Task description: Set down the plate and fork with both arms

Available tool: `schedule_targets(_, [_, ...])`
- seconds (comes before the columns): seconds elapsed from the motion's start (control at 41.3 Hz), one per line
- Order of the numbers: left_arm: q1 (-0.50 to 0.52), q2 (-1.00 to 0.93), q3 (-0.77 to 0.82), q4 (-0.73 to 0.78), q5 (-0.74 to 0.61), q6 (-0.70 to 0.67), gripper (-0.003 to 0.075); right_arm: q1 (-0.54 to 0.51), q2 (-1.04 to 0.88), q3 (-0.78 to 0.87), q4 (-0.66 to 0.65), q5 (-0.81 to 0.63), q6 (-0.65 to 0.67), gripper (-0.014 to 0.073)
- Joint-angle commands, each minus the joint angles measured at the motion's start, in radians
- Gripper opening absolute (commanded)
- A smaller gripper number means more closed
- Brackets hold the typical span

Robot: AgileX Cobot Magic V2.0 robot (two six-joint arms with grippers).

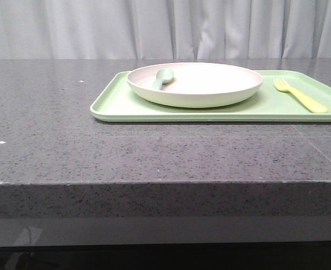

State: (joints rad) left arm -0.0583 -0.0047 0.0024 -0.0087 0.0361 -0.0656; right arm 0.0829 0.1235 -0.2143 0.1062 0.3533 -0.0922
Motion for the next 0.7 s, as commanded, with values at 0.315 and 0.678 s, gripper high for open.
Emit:
schedule_targets(0.315, [-0.007,-0.023,0.01,0.0,-0.09,0.002,-0.002,-0.045,-0.153,0.236,0.016,-0.338,-0.011,-0.0068])
schedule_targets(0.678, [-0.007,-0.022,0.01,0.0,-0.09,0.002,-0.002,-0.049,-0.152,0.236,0.016,-0.348,-0.011,-0.0068])
